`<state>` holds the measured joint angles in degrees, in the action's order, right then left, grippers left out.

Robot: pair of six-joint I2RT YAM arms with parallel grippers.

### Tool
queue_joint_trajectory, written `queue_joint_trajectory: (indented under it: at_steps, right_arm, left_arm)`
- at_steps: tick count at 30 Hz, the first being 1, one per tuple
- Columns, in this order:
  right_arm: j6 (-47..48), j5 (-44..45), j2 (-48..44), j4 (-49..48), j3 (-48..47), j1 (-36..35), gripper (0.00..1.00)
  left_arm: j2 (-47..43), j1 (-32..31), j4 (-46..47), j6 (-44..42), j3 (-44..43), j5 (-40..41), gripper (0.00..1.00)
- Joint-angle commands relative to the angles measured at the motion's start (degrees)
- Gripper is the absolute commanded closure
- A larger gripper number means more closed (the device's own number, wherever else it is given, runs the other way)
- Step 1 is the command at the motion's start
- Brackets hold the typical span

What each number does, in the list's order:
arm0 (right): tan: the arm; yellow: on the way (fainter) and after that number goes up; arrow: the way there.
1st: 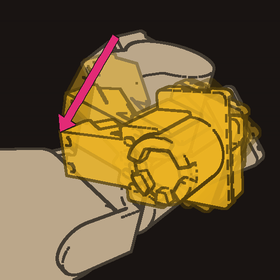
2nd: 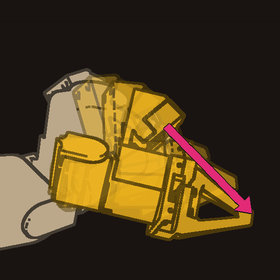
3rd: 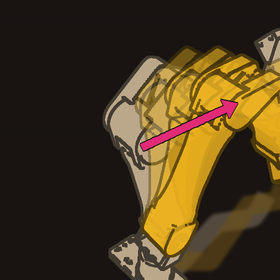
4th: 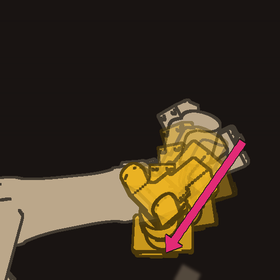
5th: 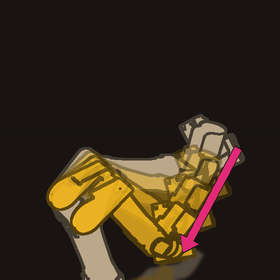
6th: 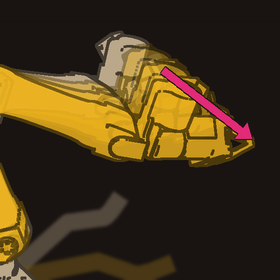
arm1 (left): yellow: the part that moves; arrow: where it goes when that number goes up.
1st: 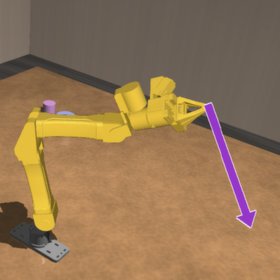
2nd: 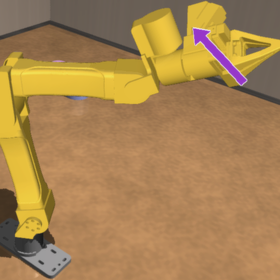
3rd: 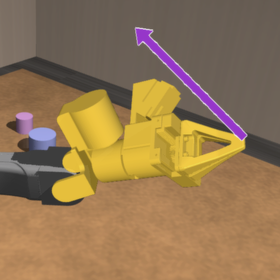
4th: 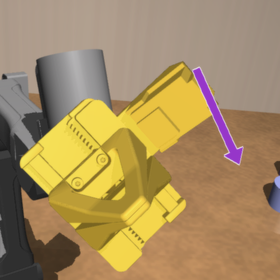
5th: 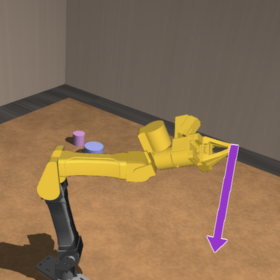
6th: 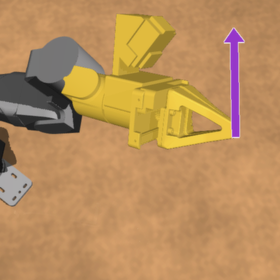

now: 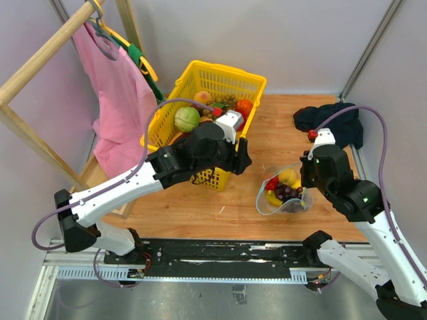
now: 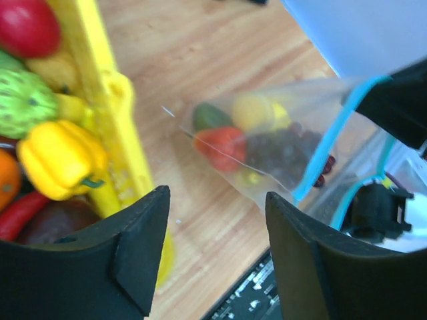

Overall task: Place the food in the zip-top bag and seal the zipper
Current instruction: Pick up the fake vegetable from the bin.

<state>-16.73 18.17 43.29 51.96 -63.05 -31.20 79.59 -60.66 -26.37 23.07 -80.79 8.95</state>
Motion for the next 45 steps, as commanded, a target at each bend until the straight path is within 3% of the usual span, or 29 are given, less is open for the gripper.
queue_joint_trajectory:
  at_steps: [1, 12, 16, 27, 41, 45]
  right_arm:
    - [-1.2, 2.1, -1.0, -3.6, 0.2, 0.7, 1.00]
    - [-1.1, 2.0, -0.9, -4.1, 0.7, 0.7, 0.99]
    - [-1.0, 1.9, -0.7, -4.2, 0.9, 0.7, 0.99]
    - [-0.5, 1.5, 0.0, -5.3, 1.7, 0.7, 0.99]
    - [-0.6, -0.6, 0.9, -7.0, 3.1, 0.7, 1.00]
    - [-0.8, -0.9, 0.8, -7.2, 3.5, 0.7, 0.99]
  left_arm:
    - [-2.1, 4.2, -3.1, -4.0, -2.7, 3.7, 0.34]
    - [0.0, 15.7, -5.3, -10.1, -3.7, 13.1, 0.13]
    - [2.7, 19.2, -3.1, -11.9, -3.3, 11.7, 0.09]
    - [16.5, 23.7, 0.9, -10.2, -7.1, -1.0, 0.08]
    - [35.0, 26.1, 1.7, -9.4, -14.8, -3.5, 0.08]
    - [37.8, 26.1, 2.4, -9.8, -15.1, -3.8, 0.15]
